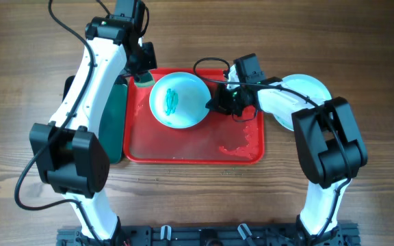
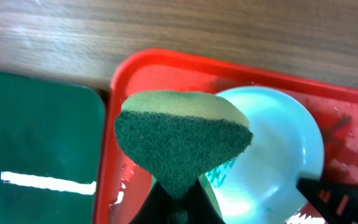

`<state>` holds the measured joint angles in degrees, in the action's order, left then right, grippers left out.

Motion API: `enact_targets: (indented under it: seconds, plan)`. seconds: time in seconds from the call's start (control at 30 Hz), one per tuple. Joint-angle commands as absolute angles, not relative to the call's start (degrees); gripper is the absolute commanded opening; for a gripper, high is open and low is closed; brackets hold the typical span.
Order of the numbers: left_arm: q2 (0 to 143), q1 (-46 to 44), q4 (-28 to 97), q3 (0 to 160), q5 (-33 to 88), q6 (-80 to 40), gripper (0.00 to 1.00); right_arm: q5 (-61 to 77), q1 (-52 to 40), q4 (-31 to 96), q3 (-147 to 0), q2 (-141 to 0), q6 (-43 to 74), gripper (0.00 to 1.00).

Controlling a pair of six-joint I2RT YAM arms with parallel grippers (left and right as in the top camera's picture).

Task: Clean dirty plates on tray and stack at the side
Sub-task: 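Lower the sponge with the left gripper onto the green-smeared plate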

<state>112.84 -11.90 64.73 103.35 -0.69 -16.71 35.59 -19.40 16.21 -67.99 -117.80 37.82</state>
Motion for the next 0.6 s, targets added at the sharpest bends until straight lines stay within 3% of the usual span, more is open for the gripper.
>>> enact_targets:
  seconds: [0.0,0.2,0.4,0.57]
  plan:
    - [115.72,-11.86,66.13,103.07,4.05,-17.39,0.04,34.41,-18.87,16.27,-66.89,-119.70,35.53,0.04]
    - [121.86,-12.14,67.33,102.98,4.54,-16.47,0.04,34.92,-18.87,16.05,-66.89,-119.70,33.39,0.04]
    - [123.81,-15.55,67.07,102.96,7.03,-4.10,0.04,35.05,-18.87,16.10,-66.89,-119.70,32.99,0.04]
    - [125.40,-17.43,66.41,102.96,6.81,-3.16,0.04,35.07,-18.87,16.14,-66.89,-119.70,32.93,0.05]
